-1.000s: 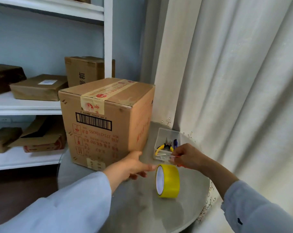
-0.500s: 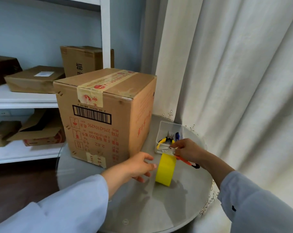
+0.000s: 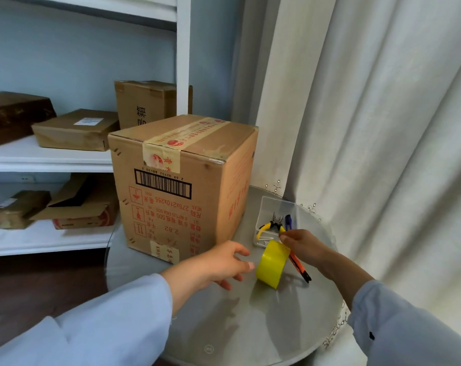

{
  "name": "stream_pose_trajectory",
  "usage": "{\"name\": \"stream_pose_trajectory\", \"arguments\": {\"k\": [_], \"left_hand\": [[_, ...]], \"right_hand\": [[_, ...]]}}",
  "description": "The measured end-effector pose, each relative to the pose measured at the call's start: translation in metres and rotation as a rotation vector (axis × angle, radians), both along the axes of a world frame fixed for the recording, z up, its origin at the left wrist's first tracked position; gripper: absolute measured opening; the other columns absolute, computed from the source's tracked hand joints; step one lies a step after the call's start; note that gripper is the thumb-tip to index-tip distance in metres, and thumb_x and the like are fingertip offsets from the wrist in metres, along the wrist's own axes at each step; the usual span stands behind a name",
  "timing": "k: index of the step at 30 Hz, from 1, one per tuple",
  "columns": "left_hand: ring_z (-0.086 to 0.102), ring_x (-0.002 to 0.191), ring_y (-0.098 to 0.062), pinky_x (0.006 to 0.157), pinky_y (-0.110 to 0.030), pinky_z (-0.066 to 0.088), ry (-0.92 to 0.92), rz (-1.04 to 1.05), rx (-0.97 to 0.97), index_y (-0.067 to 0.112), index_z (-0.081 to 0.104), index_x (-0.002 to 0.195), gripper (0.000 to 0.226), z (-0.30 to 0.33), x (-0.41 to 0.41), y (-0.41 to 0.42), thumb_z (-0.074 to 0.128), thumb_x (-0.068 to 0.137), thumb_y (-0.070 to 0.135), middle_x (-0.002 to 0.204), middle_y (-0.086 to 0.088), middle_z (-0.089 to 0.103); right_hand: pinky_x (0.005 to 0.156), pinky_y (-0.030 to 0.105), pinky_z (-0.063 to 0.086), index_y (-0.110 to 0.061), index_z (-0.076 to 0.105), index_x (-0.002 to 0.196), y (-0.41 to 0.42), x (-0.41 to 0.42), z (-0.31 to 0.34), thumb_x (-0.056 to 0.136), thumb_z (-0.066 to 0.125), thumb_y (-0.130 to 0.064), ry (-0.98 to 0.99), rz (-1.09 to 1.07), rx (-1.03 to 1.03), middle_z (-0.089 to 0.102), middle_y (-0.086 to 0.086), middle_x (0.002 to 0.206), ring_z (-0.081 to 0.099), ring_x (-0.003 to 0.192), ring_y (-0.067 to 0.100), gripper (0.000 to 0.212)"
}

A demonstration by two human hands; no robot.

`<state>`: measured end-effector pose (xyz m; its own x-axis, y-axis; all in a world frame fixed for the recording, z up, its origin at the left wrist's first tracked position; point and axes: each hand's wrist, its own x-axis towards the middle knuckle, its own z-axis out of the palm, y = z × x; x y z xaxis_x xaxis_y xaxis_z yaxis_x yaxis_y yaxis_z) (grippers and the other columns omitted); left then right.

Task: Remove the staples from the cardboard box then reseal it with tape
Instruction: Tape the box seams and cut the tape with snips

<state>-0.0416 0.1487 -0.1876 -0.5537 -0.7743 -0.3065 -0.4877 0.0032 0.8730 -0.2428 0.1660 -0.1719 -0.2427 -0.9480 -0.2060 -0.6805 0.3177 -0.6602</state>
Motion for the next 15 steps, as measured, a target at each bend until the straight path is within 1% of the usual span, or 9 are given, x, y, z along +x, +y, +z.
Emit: {"name": "stream_pose_trajectory", "arguments": {"k": [2, 3, 6, 9, 10, 12, 13, 15], "left_hand": [[0.059, 0.090, -0.012, 0.057, -0.020, 0.051, -0.006, 0.012, -0.019, 0.014, 0.041, 0.138, 0.047, 0.003, 0.007, 0.000, 0.055, 0.095, 0.024, 0.111, -0.008, 0.053], [0.059, 0.087, -0.011, 0.057, -0.020, 0.050, -0.010, 0.023, -0.030, 0.014, 0.042, 0.138, 0.046, 0.004, 0.013, 0.000, 0.055, 0.095, 0.023, 0.113, -0.010, 0.053], [0.060, 0.082, -0.009, 0.054, -0.018, 0.050, -0.025, 0.071, -0.034, 0.015, 0.047, 0.133, 0.039, 0.007, 0.032, -0.002, 0.055, 0.095, 0.023, 0.113, -0.006, 0.057], [0.062, 0.085, -0.008, 0.053, -0.018, 0.050, -0.029, 0.155, -0.003, 0.017, 0.056, 0.120, 0.025, 0.014, 0.058, -0.007, 0.055, 0.095, 0.022, 0.108, -0.004, 0.062], [0.061, 0.085, -0.009, 0.053, -0.019, 0.050, -0.022, 0.199, 0.013, 0.018, 0.058, 0.114, 0.019, 0.017, 0.067, -0.009, 0.055, 0.095, 0.021, 0.106, -0.003, 0.062], [0.062, 0.087, -0.011, 0.057, -0.022, 0.051, 0.008, 0.303, 0.029, 0.019, 0.058, 0.101, 0.006, 0.023, 0.081, -0.015, 0.056, 0.095, 0.019, 0.105, -0.004, 0.062], [0.062, 0.090, -0.013, 0.060, -0.023, 0.053, 0.024, 0.357, 0.023, 0.018, 0.058, 0.099, 0.006, 0.025, 0.087, -0.016, 0.056, 0.094, 0.017, 0.106, -0.005, 0.063], [0.063, 0.096, -0.017, 0.062, -0.025, 0.055, 0.063, 0.473, -0.013, 0.014, 0.057, 0.110, 0.017, 0.027, 0.099, -0.020, 0.058, 0.093, 0.015, 0.110, -0.007, 0.062]], "right_hand": [[0.096, 0.027, 0.033, -0.005, 0.046, 0.137, 0.001, 0.003, 0.004, 0.102, 0.040, -0.026, 0.003, 0.013, 0.026, 0.047, 0.012, 0.140, 0.045, 0.123, 0.024, 0.042], [0.099, 0.029, 0.033, -0.004, 0.045, 0.138, 0.001, 0.006, 0.006, 0.102, 0.040, -0.027, 0.008, 0.018, 0.036, 0.045, 0.013, 0.141, 0.044, 0.125, 0.025, 0.043], [0.106, 0.033, 0.031, -0.003, 0.040, 0.141, 0.000, 0.012, 0.003, 0.102, 0.039, -0.027, 0.091, 0.027, 0.055, 0.041, 0.015, 0.146, 0.040, 0.133, 0.029, 0.046], [0.102, 0.031, 0.035, -0.008, 0.044, 0.139, -0.008, 0.029, 0.005, 0.100, 0.044, -0.027, 0.179, -0.019, -0.077, 0.048, 0.013, 0.141, 0.046, 0.129, 0.029, 0.043], [0.101, 0.031, 0.036, -0.009, 0.046, 0.139, -0.011, 0.039, 0.008, 0.099, 0.046, -0.027, 0.166, -0.043, -0.134, 0.050, 0.012, 0.139, 0.048, 0.127, 0.028, 0.043], [0.103, 0.032, 0.037, -0.010, 0.048, 0.137, -0.016, 0.058, 0.015, 0.098, 0.049, -0.029, 0.071, -0.052, -0.229, 0.052, 0.011, 0.139, 0.050, 0.126, 0.026, 0.044], [0.104, 0.033, 0.037, -0.010, 0.050, 0.136, -0.017, 0.068, 0.018, 0.098, 0.048, -0.033, 0.003, -0.031, -0.259, 0.052, 0.010, 0.139, 0.049, 0.127, 0.025, 0.045], [0.104, 0.033, 0.037, -0.010, 0.051, 0.135, -0.016, 0.092, 0.026, 0.098, 0.042, -0.047, -0.156, 0.011, -0.283, 0.053, 0.007, 0.138, 0.047, 0.128, 0.023, 0.054]]}}
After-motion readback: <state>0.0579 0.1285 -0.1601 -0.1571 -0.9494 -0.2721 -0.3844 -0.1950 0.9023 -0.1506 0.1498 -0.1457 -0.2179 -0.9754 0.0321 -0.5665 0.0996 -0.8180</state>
